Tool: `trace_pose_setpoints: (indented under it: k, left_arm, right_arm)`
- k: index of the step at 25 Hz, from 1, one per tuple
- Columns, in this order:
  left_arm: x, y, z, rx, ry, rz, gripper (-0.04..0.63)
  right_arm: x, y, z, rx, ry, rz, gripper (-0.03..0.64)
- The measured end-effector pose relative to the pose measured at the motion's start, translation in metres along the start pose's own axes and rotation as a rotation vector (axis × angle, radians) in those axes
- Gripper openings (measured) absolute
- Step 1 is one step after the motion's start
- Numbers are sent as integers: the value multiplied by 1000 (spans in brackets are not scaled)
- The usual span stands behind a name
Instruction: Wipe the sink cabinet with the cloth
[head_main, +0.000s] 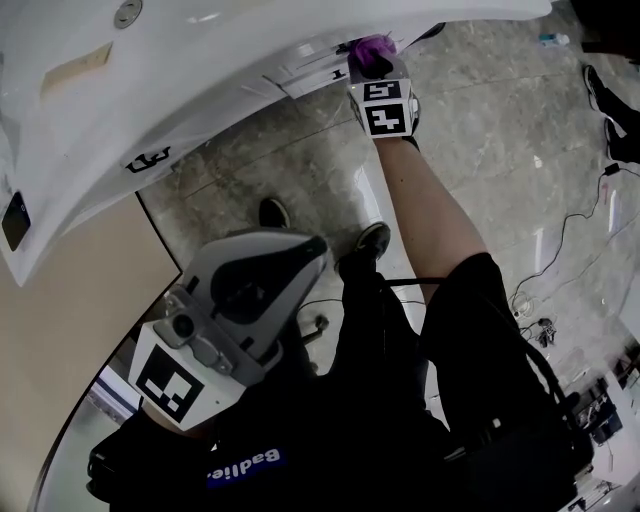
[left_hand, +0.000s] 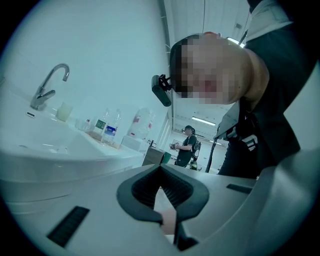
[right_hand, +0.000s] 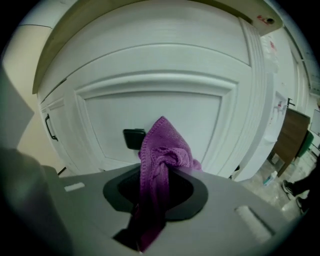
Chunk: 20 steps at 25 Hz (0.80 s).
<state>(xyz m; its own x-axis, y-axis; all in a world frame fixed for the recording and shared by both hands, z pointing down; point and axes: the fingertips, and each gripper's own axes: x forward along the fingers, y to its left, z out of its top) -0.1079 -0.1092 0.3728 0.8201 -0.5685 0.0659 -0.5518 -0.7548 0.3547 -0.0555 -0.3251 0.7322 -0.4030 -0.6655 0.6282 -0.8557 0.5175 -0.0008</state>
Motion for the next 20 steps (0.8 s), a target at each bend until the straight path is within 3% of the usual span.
trace_pose_setpoints:
  k: [9, 17, 20]
  left_arm:
    - [9, -7, 0, -5, 6, -33, -11]
    - [12, -9, -3, -6, 9, -41, -11]
    - [13, -8, -3, -9, 7, -43, -11]
  right_arm:
    - [1, 65, 3, 26, -16, 110, 87]
    - [-6, 131, 9, -62, -36, 253, 87]
    - [-19, 144, 8, -155, -66, 336, 87]
